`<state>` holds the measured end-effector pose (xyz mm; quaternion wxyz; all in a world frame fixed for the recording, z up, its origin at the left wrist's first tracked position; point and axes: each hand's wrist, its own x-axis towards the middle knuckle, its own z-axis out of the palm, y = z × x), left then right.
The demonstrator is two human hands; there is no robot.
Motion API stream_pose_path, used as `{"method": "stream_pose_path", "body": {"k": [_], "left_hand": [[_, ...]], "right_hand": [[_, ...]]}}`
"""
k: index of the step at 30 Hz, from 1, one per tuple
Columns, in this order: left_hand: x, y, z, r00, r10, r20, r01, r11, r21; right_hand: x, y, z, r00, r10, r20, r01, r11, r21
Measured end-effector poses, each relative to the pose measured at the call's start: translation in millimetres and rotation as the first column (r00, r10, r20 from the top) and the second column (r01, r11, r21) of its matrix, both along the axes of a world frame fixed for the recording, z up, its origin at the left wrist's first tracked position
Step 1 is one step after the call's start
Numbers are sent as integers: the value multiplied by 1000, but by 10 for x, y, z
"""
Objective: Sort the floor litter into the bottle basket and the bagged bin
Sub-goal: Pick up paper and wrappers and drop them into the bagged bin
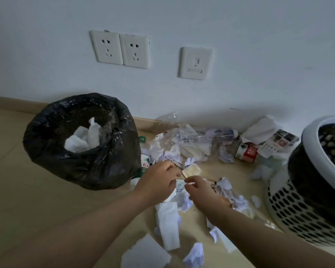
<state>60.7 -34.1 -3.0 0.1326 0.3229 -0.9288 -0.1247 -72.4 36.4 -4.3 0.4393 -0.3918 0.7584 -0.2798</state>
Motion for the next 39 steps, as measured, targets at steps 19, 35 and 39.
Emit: {"method": "stream_pose_path", "body": {"k": [19,35,39], "left_hand": [[54,439,-692,797,-94,596,-119,944,308],[-244,223,-409,837,546,33,-491,724,484],[-230,266,-386,895,421,147,-446,845,296]], "right_hand": [[-618,1072,-646,270,725,-634,-702,599,386],[-593,1014,-666,558,651,-515,-505,758,412],[-551,919,-612,733,531,-425,-437,847,303]]}}
